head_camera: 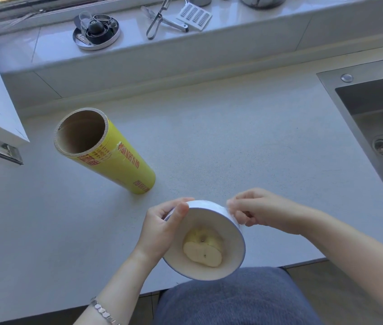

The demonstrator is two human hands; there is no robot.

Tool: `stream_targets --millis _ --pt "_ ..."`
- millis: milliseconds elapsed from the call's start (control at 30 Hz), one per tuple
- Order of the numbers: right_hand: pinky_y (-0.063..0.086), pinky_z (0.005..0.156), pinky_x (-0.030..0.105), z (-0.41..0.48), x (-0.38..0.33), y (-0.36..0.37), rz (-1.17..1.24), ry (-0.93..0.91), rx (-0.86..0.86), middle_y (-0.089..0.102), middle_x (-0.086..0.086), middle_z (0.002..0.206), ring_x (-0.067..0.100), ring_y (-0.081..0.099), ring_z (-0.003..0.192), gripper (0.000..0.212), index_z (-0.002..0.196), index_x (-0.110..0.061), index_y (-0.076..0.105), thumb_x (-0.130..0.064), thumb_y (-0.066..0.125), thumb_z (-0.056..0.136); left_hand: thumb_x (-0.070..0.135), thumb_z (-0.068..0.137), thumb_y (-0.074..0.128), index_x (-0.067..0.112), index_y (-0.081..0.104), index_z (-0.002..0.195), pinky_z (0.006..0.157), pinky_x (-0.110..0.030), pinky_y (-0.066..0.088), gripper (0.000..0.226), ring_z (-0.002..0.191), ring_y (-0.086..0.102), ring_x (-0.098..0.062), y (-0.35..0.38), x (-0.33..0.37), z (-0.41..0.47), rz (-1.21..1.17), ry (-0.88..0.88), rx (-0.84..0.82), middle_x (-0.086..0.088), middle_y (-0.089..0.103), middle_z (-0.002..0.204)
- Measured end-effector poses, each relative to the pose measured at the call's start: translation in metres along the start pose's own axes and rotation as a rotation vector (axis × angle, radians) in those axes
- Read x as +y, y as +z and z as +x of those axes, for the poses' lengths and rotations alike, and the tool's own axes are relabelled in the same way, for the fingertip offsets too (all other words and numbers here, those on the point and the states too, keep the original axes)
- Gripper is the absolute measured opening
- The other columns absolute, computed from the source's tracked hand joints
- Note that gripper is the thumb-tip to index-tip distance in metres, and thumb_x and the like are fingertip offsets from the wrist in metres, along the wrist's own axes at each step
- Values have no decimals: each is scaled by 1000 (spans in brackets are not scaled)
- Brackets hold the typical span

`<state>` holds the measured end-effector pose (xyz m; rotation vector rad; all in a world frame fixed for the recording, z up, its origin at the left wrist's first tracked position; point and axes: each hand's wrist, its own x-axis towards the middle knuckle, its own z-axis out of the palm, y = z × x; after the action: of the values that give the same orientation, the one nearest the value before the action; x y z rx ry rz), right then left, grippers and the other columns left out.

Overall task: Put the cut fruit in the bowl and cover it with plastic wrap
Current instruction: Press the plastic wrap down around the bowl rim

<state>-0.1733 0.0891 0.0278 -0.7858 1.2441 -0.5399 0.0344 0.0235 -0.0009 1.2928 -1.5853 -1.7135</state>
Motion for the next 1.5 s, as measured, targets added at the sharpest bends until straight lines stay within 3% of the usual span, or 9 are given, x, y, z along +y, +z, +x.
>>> stream_targets --millis 133,300,533,900,1000,1067,1167,1400,1500 --pt "29 63 25 6 -6 -4 8 43 -46 42 -7 50 8 33 51 43 48 -22 53 -59 56 70 56 58 56 31 70 76 66 -10 49 34 74 64 7 1 2 1 18 13 -39 23 73 75" --pt "26 64 24 10 -2 -2 100 -41 6 44 2 58 12 34 63 29 49 -18 66 -39 68 70 53 57 57 29 70 76 68 -7 48 33 75 64 8 1 2 2 24 32 -47 24 73 74" --pt "26 51 20 21 11 18 299 -116 402 36 4 54 12 29 51 28 51 -17 63 -32 63 74 50 56 59 29 71 78 65 -7 47 32 74 65 8 3 4 -4 21 56 -93 24 73 75" --pt "45 45 16 21 18 25 519 97 290 60 -3 55 11 50 50 11 66 -14 64 -21 69 73 51 58 55 27 69 77 65 -6 47 34 74 64 10 4 5 -6 -8 115 11 27 72 73" --pt "47 52 8 19 11 19 292 46 449 62 -4 67 5 57 58 10 73 -19 65 -12 67 79 52 59 54 28 69 77 66 -6 47 34 75 64 10 3 5 -6 -13 100 28 27 72 73" --pt "45 65 1 11 1 18 125 -202 567 65 -11 82 -6 62 71 15 85 -24 66 -13 57 87 54 59 54 29 69 77 67 -5 46 34 76 64 11 2 3 -5 2 88 42 28 72 74" --pt "39 92 5 0 -11 37 -10 -409 292 61 -19 110 -13 55 105 23 106 -29 59 -29 42 91 56 60 56 33 71 76 66 -7 47 32 76 64 10 2 4 -3 -2 82 63 26 72 76" --pt "40 95 14 14 5 41 16 -284 278 61 -13 118 -3 54 111 43 112 -27 62 -45 36 82 57 63 53 36 74 67 66 -11 49 30 74 64 5 6 1 -2 -21 30 105 22 73 75" --pt "40 96 12 15 23 34 82 -230 267 60 -7 123 -5 55 110 46 113 -29 59 -56 32 87 59 75 59 28 74 63 63 -28 48 37 69 59 -13 7 3 -1 -148 -61 236 12 70 62"
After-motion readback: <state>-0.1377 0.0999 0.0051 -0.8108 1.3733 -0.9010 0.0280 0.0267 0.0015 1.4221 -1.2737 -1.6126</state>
